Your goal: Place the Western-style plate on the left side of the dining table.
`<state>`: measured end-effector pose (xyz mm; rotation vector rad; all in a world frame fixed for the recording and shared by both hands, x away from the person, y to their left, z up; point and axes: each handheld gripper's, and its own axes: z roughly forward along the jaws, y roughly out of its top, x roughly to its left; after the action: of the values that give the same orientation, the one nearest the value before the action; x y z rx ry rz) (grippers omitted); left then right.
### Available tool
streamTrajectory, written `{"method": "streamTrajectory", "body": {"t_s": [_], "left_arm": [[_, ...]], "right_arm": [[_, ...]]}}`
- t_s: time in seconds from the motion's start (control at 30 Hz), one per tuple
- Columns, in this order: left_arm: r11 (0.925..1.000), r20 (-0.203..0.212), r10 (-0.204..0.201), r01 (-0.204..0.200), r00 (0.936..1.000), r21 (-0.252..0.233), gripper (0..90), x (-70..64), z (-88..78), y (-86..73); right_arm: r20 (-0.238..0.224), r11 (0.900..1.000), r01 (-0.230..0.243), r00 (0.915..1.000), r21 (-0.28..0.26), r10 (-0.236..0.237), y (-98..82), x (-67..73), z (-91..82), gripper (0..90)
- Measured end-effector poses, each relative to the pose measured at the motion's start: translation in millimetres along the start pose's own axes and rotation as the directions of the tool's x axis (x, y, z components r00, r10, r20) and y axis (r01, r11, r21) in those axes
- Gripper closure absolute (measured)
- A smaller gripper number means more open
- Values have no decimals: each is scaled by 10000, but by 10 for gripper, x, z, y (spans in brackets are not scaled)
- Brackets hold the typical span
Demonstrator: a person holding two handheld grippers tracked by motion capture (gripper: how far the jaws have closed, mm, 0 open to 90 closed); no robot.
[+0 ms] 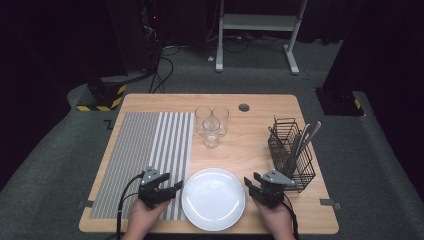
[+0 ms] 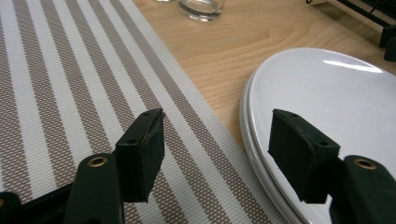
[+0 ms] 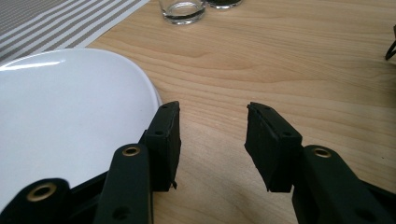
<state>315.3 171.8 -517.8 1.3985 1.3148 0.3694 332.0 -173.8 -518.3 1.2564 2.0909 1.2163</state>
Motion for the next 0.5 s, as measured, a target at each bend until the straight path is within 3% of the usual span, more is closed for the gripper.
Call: {"method": "streamTrajectory", "body": {"t_s": [0.03, 0.1, 0.27, 0.4, 0.5], "left_arm": [[9998, 17, 214, -214, 9998, -19, 361, -18, -3, -16], [10000, 275, 17, -20, 9996, 85, 362, -29, -10, -34], [9992, 342, 73, -86, 9994, 401, 368, 4, -16, -96], [9965, 526, -499, 462, 9974, 695, 384, 56, -39, -103], [9953, 581, -566, 518, 9967, 813, 387, 58, -49, -108]], "right_arm": [[-35, 10000, 32, 10000, 3, -32, 0, 4, -2, 548], [-208, 10000, -21, 9998, 30, 22, -2, 28, -7, 548], [-391, 10000, 25, 9992, 75, -22, -2, 76, -10, 551], [-743, 9998, -27, 9972, 200, 42, -10, 111, 9, 550], [-877, 9996, -49, 9961, 271, 72, -12, 128, 16, 552]]}}
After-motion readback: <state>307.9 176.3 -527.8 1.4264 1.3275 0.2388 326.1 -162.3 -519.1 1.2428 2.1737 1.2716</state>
